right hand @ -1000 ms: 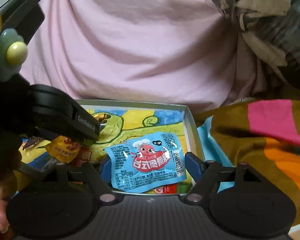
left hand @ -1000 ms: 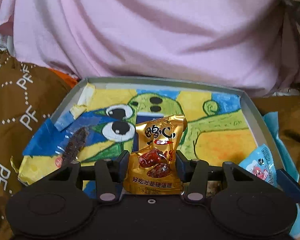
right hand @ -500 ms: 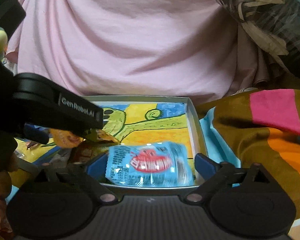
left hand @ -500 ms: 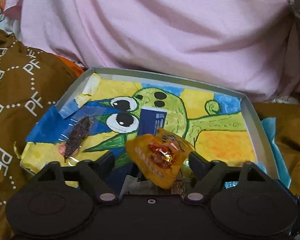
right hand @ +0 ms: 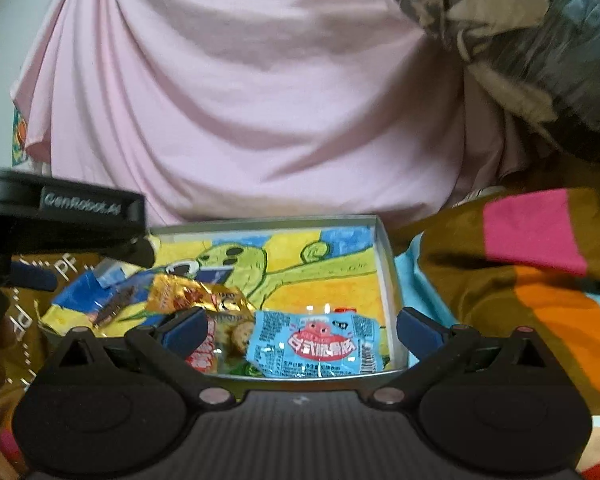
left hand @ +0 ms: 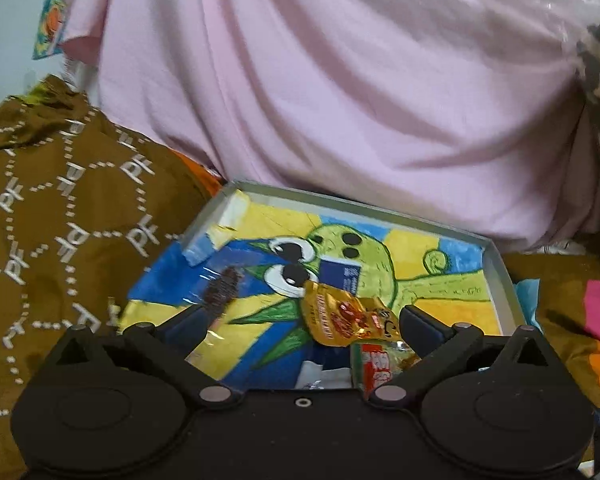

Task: Organize snacks
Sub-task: 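Open both tools to drop the gold bag and blue packet into the tray, then move both tools back toward the remaining bars and orange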

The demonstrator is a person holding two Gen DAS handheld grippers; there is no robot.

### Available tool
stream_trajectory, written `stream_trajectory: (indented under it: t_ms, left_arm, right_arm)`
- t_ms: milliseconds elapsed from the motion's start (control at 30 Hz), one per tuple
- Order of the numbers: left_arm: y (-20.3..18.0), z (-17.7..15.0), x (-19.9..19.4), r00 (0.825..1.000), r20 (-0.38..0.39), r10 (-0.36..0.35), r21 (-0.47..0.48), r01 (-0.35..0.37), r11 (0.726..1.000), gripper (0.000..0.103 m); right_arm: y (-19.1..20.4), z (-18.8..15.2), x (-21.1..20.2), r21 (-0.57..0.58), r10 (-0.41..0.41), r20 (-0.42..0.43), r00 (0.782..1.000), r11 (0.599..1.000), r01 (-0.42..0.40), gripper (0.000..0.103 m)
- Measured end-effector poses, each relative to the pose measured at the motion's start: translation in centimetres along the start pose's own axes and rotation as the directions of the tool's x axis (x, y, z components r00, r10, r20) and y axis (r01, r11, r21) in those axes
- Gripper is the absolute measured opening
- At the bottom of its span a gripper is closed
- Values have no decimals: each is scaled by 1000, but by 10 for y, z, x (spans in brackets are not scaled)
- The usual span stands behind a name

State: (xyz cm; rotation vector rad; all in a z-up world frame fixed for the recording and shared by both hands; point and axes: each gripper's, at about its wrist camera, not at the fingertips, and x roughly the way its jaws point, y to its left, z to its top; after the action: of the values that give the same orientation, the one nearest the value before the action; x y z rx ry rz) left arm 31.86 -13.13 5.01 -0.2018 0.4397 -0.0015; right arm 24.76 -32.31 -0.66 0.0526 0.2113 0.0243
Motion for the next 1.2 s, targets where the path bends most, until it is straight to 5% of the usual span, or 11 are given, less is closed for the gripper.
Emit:
stream_trajectory:
  t_ms: [500,1200]
  left_arm:
    - [49,-20,-86,999,44,32,-10,-31,999,102]
    - [130,-74,-171,996,1,86,26,-86,996,102]
  right_arm:
    - [8,15,-81,-28,20,90,996,999,-18,103]
    - [49,-5,-171,-90,163,32,986,983,-160,103]
